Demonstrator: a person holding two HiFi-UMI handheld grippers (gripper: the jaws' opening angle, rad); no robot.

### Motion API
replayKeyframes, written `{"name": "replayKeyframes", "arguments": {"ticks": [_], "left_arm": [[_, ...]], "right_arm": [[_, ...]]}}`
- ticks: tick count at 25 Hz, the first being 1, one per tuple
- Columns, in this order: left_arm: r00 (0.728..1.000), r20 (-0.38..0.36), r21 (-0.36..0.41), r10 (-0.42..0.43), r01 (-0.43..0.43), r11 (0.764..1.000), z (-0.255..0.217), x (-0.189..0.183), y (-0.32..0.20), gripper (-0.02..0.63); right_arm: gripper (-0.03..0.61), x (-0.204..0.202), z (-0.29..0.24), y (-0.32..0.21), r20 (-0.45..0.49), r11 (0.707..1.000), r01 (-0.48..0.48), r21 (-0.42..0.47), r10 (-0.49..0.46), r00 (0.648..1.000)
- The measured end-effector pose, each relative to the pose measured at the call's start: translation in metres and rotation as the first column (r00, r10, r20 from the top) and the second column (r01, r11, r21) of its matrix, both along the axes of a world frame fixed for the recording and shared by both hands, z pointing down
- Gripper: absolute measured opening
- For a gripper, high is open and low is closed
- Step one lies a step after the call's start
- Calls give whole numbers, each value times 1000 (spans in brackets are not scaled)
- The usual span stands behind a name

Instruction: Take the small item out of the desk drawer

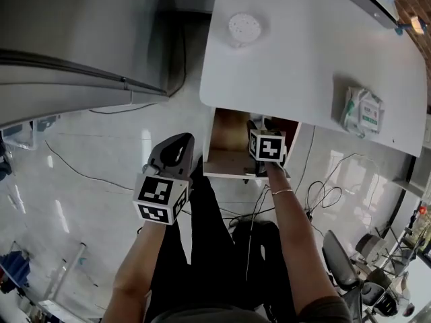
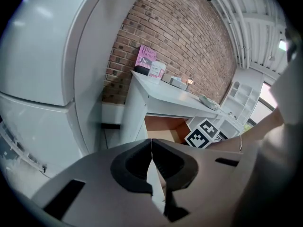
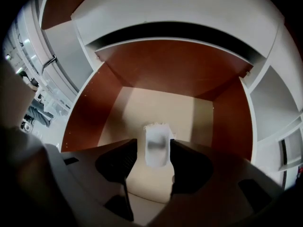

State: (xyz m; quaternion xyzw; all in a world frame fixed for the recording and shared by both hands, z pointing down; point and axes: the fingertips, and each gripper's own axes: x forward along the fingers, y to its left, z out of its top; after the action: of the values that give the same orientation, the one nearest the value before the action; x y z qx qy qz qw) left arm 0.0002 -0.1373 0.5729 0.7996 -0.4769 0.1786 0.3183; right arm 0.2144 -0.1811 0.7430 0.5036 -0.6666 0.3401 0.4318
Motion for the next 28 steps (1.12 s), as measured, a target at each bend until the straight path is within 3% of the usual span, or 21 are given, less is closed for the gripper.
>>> {"name": "replayKeyframes", "arguments": {"ticks": [20, 28], "left_arm": [[1000, 9, -28, -12, 12, 1000, 14, -12, 0, 23], [1000, 5, -17, -12, 12, 1000, 7, -14, 0, 23]], "right_arm": [[193, -4, 44, -7, -110, 999, 13, -51, -18, 994], [186, -3, 31, 3, -65, 997, -37, -62, 33, 997]]}}
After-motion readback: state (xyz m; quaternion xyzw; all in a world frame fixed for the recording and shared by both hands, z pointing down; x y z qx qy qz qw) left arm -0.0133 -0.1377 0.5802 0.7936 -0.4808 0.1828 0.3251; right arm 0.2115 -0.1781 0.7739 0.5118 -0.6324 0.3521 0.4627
